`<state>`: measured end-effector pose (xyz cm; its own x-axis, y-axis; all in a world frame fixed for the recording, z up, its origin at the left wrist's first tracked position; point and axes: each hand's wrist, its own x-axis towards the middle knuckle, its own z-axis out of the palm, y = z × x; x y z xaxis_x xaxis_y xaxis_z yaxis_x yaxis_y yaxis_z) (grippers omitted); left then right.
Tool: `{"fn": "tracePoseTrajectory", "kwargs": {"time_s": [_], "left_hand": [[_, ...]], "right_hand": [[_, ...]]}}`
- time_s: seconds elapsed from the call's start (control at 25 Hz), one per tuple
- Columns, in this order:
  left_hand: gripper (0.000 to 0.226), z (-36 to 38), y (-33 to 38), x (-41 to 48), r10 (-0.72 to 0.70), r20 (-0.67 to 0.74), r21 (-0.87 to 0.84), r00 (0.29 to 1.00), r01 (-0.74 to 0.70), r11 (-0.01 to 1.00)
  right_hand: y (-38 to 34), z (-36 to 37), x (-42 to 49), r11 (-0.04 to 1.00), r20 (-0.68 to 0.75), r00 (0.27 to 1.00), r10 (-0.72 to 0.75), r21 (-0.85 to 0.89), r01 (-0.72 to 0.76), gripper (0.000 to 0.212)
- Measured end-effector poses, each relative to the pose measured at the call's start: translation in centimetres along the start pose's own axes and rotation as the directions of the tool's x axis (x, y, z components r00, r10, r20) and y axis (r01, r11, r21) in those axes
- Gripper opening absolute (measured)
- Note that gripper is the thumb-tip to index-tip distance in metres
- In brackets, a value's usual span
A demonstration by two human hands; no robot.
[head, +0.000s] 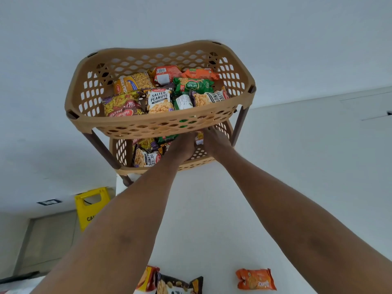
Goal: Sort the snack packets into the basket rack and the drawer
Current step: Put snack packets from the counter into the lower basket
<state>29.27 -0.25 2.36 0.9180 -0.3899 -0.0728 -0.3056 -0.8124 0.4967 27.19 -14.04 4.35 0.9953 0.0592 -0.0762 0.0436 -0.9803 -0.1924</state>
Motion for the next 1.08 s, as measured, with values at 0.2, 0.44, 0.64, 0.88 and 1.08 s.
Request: {"fn": "tracePoseTrajectory", "kwargs": {"time_s": [0.2, 0.44, 0.64, 0.88, 1.08], "left_hand": [[0.033, -0.5, 0.8, -3.4, -0.042, -0.089, 0.145, 0.995, 0.054, 0.988], [0.039, 1.6, 0.7, -10.4, -0.05, -0.225, 0.211, 0.973, 0.099, 0.973], [0.05, 2.2, -1.7, -14.3, 0.041, -0.274, 0.316, 0.961, 0.049, 0.947], [0.067, 4.0, -1.9, -16.0, 0.029, -0.284, 0.402, 0.958, 0.092, 0.911], [0.072, 4.7, -2.2, -15.7, 0.046, -0.336, 0.426, 0.941, 0.108, 0.898]], "right_hand": [[-0.6, -0.3, -6.1, 0.995, -0.161, 0.982, -0.095, -0.033, 0.09, 0.047], [-0.6, 1.9, -16.2, 0.967, -0.236, 0.946, -0.222, 0.07, 0.245, 0.038], [2.8, 3.8, -25.1, 0.913, 0.031, 0.944, -0.329, 0.264, 0.31, 0.039], [7.8, 6.1, -34.3, 0.931, 0.38, 0.856, -0.352, 0.233, 0.279, 0.085], [8.3, 8.2, -36.6, 0.923, 0.361, 0.85, -0.384, 0.137, 0.358, 0.062]]}}
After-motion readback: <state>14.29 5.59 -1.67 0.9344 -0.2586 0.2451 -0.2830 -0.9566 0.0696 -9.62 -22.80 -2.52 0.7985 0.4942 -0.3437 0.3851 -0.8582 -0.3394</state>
